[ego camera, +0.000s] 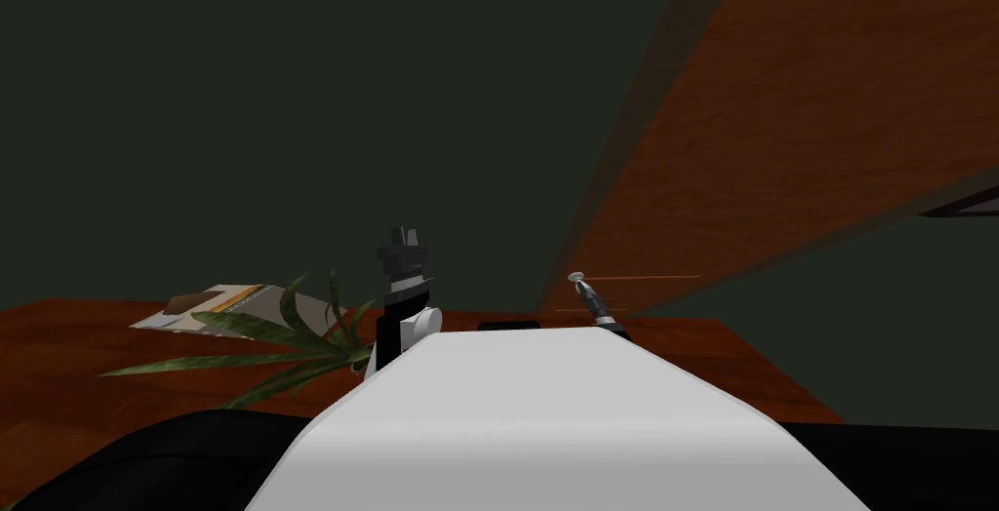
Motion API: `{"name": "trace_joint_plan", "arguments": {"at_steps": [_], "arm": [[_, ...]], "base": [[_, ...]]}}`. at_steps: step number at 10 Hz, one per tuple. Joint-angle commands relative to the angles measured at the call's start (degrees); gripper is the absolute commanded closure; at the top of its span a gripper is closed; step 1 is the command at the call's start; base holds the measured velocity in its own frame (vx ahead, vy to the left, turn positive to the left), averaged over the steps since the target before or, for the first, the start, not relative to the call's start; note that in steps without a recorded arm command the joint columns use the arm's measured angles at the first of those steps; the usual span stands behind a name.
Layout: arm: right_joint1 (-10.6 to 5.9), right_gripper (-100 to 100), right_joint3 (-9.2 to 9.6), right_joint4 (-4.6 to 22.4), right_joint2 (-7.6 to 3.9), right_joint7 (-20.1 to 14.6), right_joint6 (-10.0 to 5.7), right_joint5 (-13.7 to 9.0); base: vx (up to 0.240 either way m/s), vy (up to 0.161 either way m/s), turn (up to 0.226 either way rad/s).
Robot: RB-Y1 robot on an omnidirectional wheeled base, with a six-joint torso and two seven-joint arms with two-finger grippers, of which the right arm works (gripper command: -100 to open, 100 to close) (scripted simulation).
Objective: Pull the door open
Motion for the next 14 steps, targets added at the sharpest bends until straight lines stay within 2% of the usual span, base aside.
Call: {"name": "trace_joint_plan", "arguments": {"at_steps": [1,5,6,10,11,12,13,14], "arm": [[0.13,100,0.19,0.03,0.25,-1.62,0.12,-0.12],[-0.21,100,0.45,-0.09,0.44,-8.33,0.87,-1.32],[-0.21,100,0.45,-0.09,0.44,-8.68,0.87,-1.32],[-0.56,100,0.72,-0.21,0.64,-15.30,1.64,-2.56],[-0.56,100,0.72,-0.21,0.64,-15.79,1.64,-2.56],[-0.69,100,0.81,-0.26,0.71,-17.92,1.92,-3.01],[-0.69,100,0.81,-0.26,0.71,-18.17,1.92,-3.01],[-0.81,100,0.91,-0.30,0.79,-20.42,2.19,-3.45]], "base": [[-0.024,-0.011,0.021],[-0.042,-0.016,0.056],[-0.031,-0.013,0.026],[-0.048,-0.020,0.057],[-0.036,-0.017,0.030],[-0.038,-0.025,0.060],[-0.033,-0.015,0.037],[-0.040,-0.009,0.054]]}}
